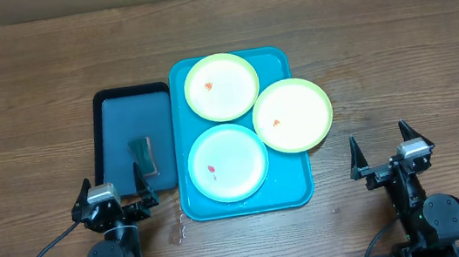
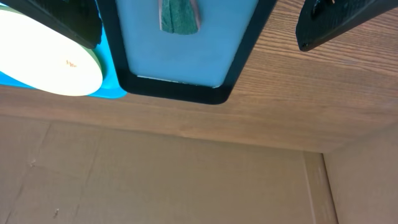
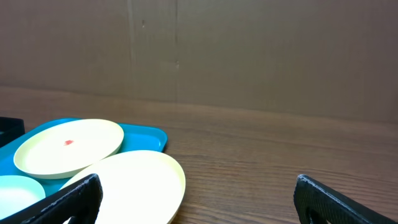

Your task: Clean dirty plates on tray and stack at the side

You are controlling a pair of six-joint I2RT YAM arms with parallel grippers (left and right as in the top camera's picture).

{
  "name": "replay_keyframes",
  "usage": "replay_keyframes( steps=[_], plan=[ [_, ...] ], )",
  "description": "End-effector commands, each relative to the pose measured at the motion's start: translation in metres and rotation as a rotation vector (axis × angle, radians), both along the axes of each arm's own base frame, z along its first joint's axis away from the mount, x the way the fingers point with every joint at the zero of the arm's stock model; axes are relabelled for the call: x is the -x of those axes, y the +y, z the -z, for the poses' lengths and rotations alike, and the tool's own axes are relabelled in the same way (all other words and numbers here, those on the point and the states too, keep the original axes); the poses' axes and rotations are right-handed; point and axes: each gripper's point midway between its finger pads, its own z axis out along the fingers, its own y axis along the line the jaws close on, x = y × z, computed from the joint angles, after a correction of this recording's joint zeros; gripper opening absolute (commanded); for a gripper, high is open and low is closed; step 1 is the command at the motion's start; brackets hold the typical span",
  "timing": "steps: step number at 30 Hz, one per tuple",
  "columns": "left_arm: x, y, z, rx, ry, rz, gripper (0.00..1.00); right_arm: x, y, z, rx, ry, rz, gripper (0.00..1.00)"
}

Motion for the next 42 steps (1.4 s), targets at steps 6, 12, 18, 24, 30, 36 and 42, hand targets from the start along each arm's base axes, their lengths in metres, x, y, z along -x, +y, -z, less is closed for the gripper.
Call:
replay_keyframes(
  steps=[6,12,18,24,30,36,42],
  plan=[
    [0.000,0.001,-0.001,-0.005,-0.008,-0.006,1.00,0.000,0.000,0.002,-0.003,-0.005,0.005,1.00],
    [0.000,0.001,-0.001,-0.005,-0.008,-0.006,1.00,0.000,0.000,0.002,-0.003,-0.005,0.005,1.00],
    [0.000,0.001,-0.001,-0.005,-0.008,-0.006,1.00,0.000,0.000,0.002,-0.003,-0.005,0.005,1.00],
    [0.000,0.001,-0.001,-0.005,-0.007,-0.007,1.00,0.000,0.000,0.002,-0.003,-0.005,0.005,1.00],
    [0.000,0.000,-0.001,-0.005,-0.009,-0.002,1.00,0.000,0.000,0.002,-0.003,-0.005,0.005,1.00],
    [-0.001,-0.009,-0.001,-0.001,-0.009,0.048,1.00,0.000,0.000,0.002,-0.003,-0.005,0.005,1.00],
    [-0.001,-0.031,-0.016,0.003,-0.038,0.175,1.00,0.000,0.000,0.002,-0.003,-0.005,0.005,1.00]
  ],
)
